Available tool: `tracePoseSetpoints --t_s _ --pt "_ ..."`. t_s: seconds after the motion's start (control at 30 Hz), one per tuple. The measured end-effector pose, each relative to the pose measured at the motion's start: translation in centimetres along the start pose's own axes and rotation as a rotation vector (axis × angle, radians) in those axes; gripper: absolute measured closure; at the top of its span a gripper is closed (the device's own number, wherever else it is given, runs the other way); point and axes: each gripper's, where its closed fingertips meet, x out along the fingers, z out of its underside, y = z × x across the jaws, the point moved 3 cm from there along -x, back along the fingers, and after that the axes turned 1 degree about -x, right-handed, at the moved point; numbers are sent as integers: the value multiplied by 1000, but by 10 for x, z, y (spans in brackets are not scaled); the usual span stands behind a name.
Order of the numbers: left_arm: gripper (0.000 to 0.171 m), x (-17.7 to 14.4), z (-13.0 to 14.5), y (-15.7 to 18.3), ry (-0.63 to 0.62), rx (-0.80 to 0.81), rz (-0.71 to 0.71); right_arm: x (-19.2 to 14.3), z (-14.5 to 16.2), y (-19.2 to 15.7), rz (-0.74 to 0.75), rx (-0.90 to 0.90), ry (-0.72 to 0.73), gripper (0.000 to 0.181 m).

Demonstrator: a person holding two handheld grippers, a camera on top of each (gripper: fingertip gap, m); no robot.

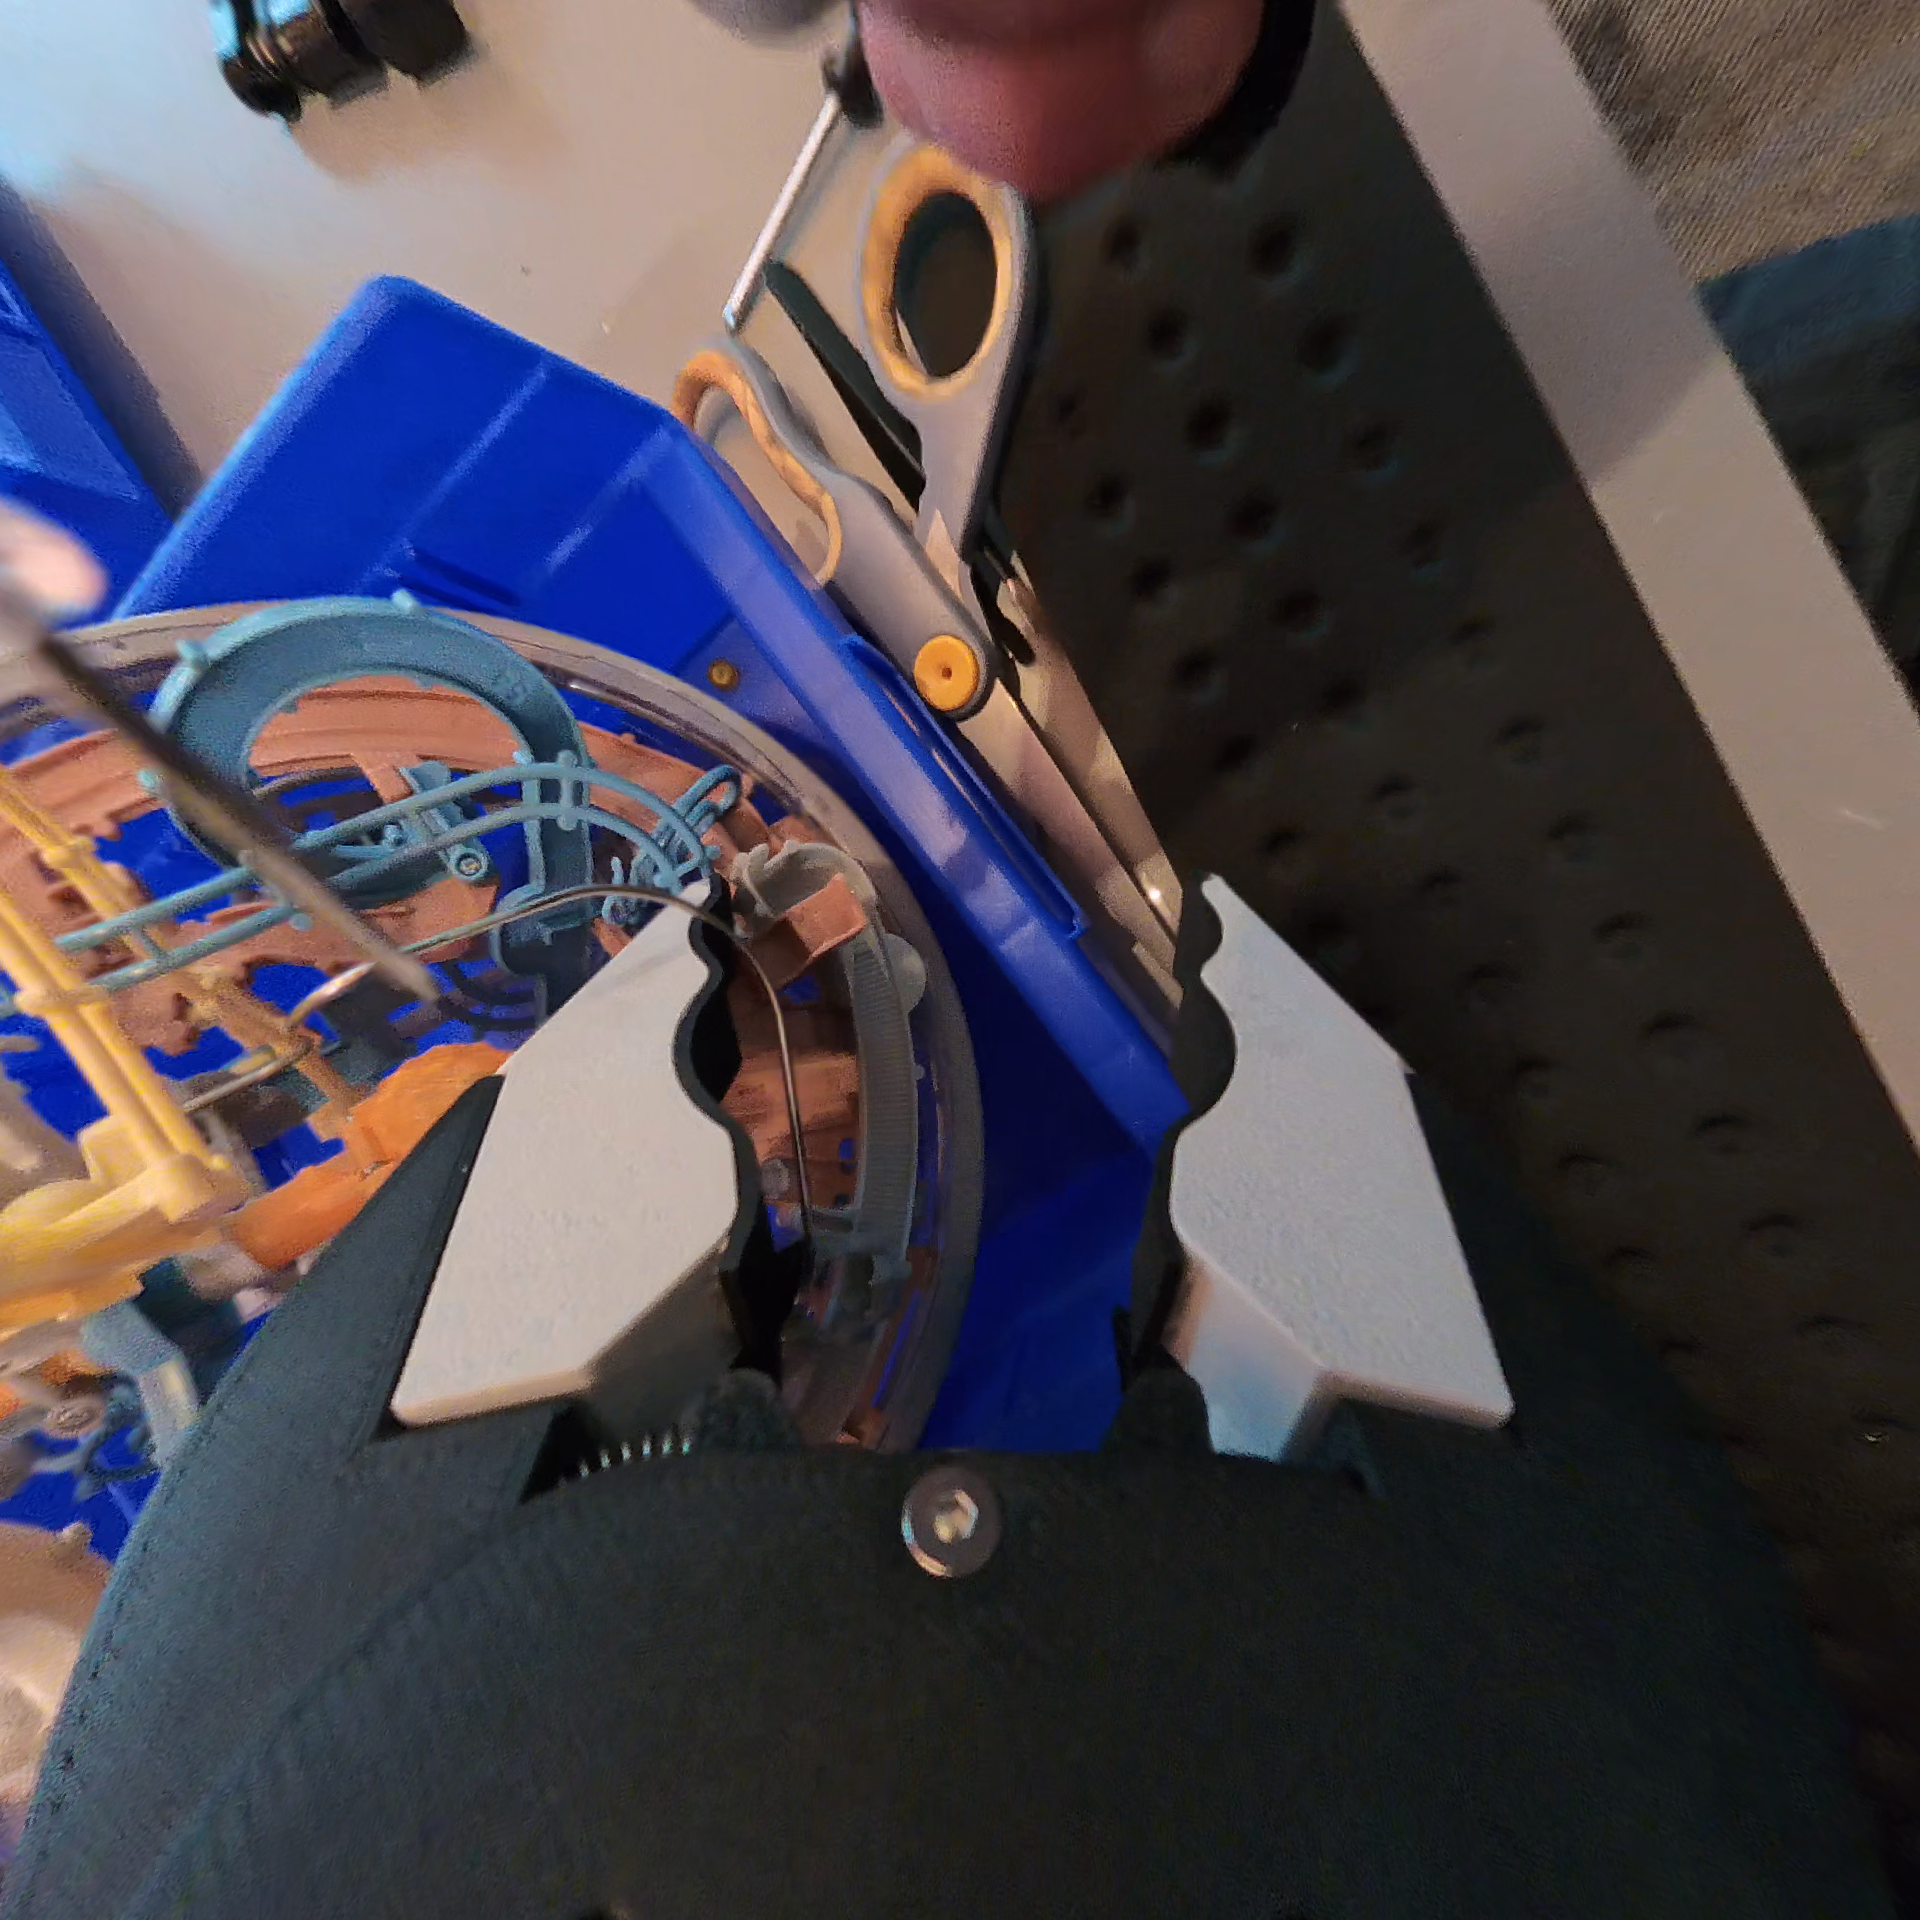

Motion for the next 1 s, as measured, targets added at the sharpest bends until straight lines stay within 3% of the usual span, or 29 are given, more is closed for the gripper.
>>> tracePoseSetpoints --t_s 0.37,0.53,0.63,0.8,1.0 --pt "79 -45 -11 -11 292 -171 154 1 7 4 -11 61 -39 173" --pt "101 -59 -11 -17 375 -230 198 1 13 2 -2 49 -97 173" --pt "106 -71 -9 -19 389 -241 198 0 18 1 10 31 -142 173" --pt "122 -78 -5 -34 329 -156 -10 -2 19 -2 -6 84 -123 173" --pt "156 -70 -34 -25 352 85 -186 -7 6 -11 -47 153 -42 173"
